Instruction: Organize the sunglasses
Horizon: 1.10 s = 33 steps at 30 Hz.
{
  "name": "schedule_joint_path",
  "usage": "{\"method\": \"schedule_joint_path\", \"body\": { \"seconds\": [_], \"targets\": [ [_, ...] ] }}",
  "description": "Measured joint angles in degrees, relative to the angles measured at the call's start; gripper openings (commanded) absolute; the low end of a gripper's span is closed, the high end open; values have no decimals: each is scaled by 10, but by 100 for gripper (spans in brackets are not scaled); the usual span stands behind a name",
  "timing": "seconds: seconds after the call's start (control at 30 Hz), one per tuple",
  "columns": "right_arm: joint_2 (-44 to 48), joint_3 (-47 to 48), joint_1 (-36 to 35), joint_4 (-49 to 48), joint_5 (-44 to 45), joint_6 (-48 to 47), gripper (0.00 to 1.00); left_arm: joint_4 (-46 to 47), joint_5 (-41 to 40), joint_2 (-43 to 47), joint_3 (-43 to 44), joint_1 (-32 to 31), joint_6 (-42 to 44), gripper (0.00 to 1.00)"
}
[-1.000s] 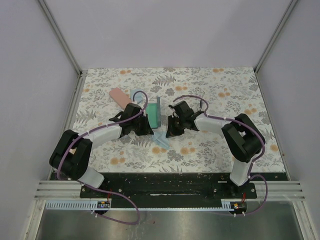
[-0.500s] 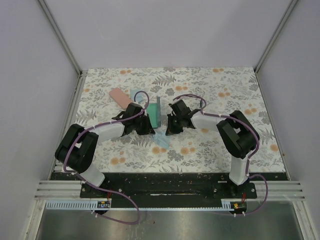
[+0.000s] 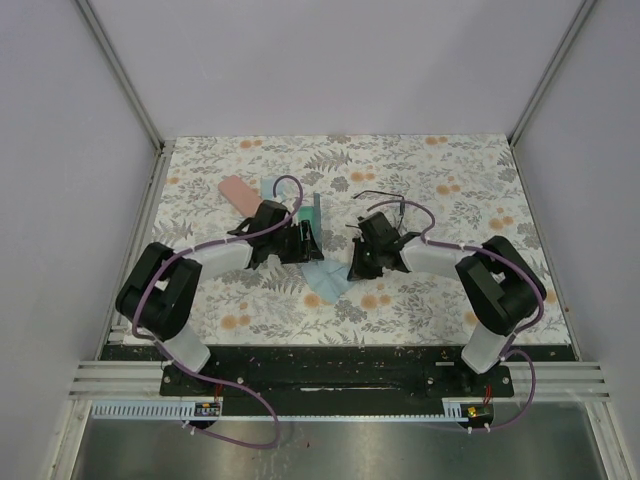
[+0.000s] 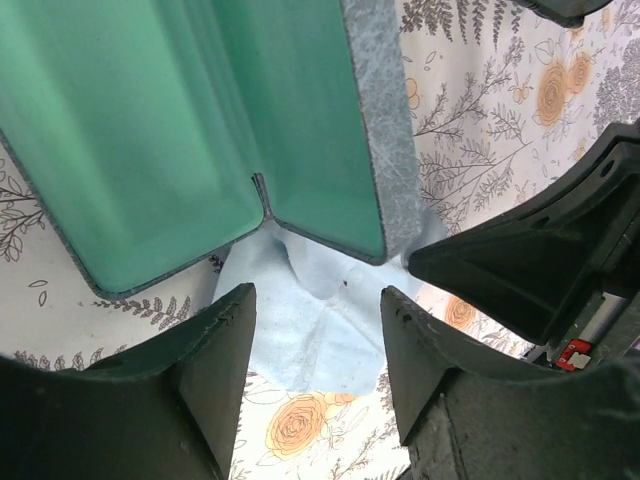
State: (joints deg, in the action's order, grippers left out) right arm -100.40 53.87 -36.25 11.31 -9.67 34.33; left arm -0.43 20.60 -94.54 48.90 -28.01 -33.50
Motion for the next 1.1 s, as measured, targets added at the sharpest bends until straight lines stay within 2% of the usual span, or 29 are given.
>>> {"method": "schedule_joint_path", "body": {
  "seconds": [0.17,0.3,0.43,0.6,0.9,0.97,1.03,1.1],
  "targets": [
    [50,-59,1,-9,-1,28,0,-3,0,27,-12,-2,3,56],
    [83,-83,1,20,6,35,1,-2,-3,60,-51,-14,4,55],
    [90,-83,1,43,13,30,6,-28,-10,72,-71,-42,11,53],
    [86,-66,1,75,20,14,6,-48,-28,72,-71,-73,29,49],
    [85,-40,-2,93,6,-5,11,-53,-49,70,-62,-87,34,45],
    [85,-27,-6,95,-5,-11,9,-49,-50,70,-62,-88,34,42],
    [82,-11,-16,96,-10,-15,1,-37,-49,69,-63,-88,33,36],
    [71,11,-27,94,-16,-19,0,-22,-48,63,-62,-88,30,34]
  ]
}}
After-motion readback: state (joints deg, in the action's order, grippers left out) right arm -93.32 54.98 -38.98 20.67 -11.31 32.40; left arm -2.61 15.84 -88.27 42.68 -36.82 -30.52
